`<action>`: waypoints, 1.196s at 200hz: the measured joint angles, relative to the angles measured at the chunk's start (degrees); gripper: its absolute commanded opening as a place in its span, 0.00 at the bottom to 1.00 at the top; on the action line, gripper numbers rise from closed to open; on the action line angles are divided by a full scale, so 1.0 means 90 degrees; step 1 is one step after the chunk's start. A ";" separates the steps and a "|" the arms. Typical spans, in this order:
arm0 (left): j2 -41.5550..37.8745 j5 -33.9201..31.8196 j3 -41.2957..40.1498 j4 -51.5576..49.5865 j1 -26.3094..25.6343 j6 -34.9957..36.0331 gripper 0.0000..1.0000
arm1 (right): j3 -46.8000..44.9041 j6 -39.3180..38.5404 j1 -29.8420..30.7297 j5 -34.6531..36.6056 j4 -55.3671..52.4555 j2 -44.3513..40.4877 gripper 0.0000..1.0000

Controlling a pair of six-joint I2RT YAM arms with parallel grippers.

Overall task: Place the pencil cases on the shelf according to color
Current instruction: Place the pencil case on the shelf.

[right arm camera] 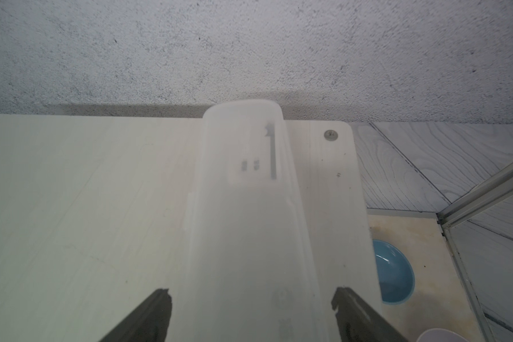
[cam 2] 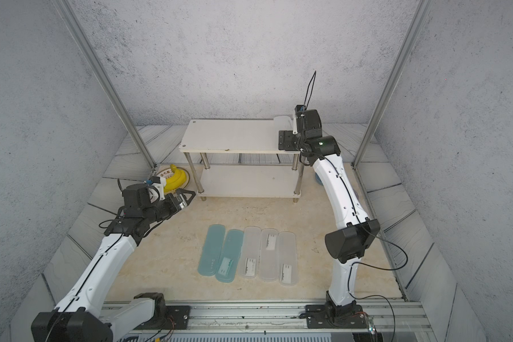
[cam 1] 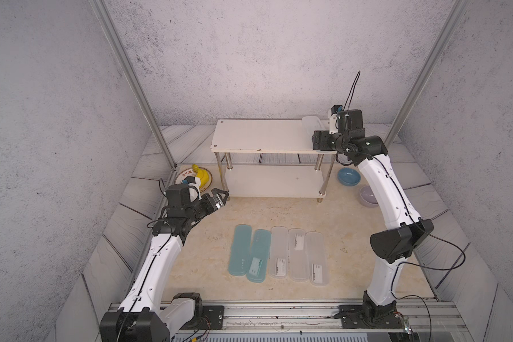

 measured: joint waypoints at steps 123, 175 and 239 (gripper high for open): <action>-0.0044 -0.0100 -0.0129 -0.0058 0.0000 0.0051 0.99 | 0.0797 0.0437 -0.0153 -0.0794 0.0291 -0.0097 0.06; -0.0134 -0.0112 -0.0155 -0.0061 0.0000 0.0053 0.99 | -0.0425 0.0427 -0.0185 -0.0962 0.0510 -0.0126 0.05; -0.0182 -0.0117 -0.0211 -0.0100 0.0000 0.0053 0.99 | -0.0187 0.0270 -0.0182 -0.0882 0.0104 -0.0257 0.53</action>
